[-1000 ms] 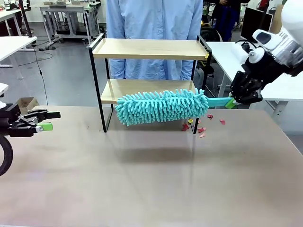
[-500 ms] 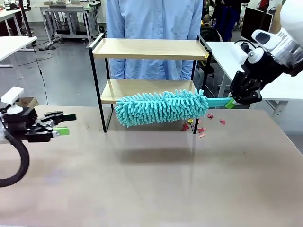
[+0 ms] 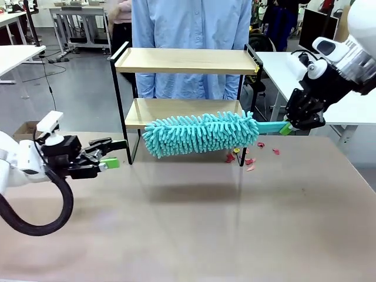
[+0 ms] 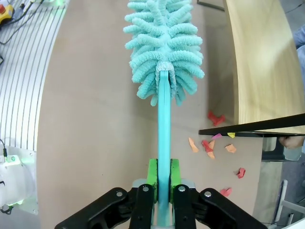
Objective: Clean the shelf.
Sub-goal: Hand the Duster back to the human.
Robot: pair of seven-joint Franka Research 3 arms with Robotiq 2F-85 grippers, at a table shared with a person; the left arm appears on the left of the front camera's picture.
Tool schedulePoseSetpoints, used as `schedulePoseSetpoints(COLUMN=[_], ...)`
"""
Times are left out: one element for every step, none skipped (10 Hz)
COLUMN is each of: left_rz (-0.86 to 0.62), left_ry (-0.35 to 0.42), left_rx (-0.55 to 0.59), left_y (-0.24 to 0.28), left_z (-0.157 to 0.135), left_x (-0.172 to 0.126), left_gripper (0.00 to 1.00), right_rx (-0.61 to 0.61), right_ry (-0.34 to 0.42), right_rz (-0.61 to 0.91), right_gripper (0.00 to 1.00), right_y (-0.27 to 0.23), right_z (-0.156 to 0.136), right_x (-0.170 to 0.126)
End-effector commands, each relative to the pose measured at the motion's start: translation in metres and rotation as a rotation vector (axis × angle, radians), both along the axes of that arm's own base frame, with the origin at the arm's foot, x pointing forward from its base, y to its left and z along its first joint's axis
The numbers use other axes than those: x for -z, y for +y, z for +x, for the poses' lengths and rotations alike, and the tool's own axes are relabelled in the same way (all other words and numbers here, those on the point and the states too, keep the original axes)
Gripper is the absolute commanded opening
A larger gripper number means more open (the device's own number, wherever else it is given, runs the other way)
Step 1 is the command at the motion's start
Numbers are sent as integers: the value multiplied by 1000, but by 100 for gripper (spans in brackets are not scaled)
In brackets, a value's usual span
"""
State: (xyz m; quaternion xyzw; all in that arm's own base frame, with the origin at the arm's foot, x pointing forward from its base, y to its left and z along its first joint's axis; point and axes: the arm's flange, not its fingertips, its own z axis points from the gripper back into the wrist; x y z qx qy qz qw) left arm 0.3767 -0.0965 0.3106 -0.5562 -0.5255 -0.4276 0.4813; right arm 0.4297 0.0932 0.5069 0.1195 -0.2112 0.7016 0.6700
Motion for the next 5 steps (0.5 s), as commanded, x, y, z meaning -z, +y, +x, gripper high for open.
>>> schedulePoseSetpoints(left_rz=[-36, -30, -29, -34, -38], left_ry=[-52, -74, -104, -114, -120], left_rx=[-14, -19, -29, -30, -38], left_y=[-20, -33, -48, -57, -69], left_z=[-11, -8, -2, 1, 6], left_x=[-5, -8, -8, -9, -10], left_gripper=[100, 100, 100, 100, 100], right_rx=[9, 9, 9, 9, 9], right_ry=[-3, -3, -3, -3, -3], right_rz=[23, 23, 23, 23, 23], right_gripper=[13, 13, 13, 13, 13], right_y=[0, 0, 0, 0, 0], right_z=[1, 1, 1, 1, 1], right_x=[-2, -2, -2, -2, -2])
